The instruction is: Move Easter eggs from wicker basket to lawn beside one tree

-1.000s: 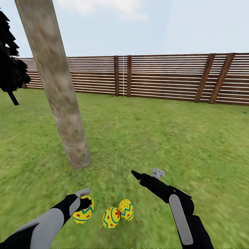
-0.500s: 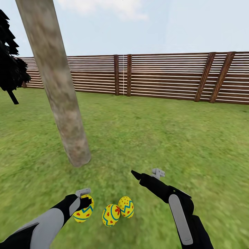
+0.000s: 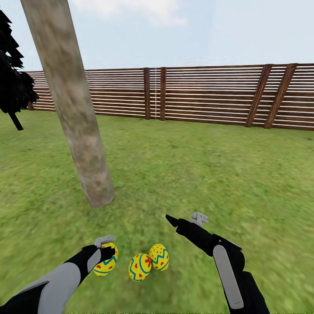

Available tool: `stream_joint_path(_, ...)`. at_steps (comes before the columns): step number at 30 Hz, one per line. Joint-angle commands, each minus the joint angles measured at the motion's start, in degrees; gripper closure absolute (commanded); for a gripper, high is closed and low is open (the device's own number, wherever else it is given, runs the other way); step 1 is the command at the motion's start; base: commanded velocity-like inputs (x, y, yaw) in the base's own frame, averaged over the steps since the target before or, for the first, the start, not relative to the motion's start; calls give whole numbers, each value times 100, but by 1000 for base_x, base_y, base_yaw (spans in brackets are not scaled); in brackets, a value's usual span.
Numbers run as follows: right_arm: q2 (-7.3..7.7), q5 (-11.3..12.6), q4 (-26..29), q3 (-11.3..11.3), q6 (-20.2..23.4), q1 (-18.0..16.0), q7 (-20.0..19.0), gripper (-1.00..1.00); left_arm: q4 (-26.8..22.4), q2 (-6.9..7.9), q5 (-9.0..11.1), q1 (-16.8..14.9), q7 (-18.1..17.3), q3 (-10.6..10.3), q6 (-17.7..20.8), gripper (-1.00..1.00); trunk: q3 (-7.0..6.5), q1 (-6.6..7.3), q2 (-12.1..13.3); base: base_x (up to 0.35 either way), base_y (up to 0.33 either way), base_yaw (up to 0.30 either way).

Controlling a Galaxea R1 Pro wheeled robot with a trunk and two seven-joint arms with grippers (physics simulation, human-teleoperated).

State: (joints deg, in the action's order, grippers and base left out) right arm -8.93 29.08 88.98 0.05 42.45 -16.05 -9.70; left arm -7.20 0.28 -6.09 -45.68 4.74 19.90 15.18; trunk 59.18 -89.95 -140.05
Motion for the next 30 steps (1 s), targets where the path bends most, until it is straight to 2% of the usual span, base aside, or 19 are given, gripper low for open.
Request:
stream_joint_path(1,-9,-10,4,-6,27,-3,-23,-100,-9,-2,-59,-1,1,44,28,100,23,-21,-44,0,0,0)
stream_joint_path(6,-20,-13,5,-5,27,-3,-23,-100,-9,-2,-65,-2,1,40,16,100,113,-131,-244,0,0,0)
stream_joint_path(8,-21,-9,5,1,27,-3,-23,-100,-9,-2,-83,1,5,34,-241,100,150,-172,-319,0,0,0)
stream_joint_path(12,-21,-8,5,0,27,-3,-23,-100,-9,-2,-94,6,9,32,-397,100,238,-183,-324,0,0,0)
stream_joint_path(30,-28,-7,5,2,27,-3,-23,-100,-9,-11,-112,12,1,14,-418,100,637,-229,-348,0,0,0)
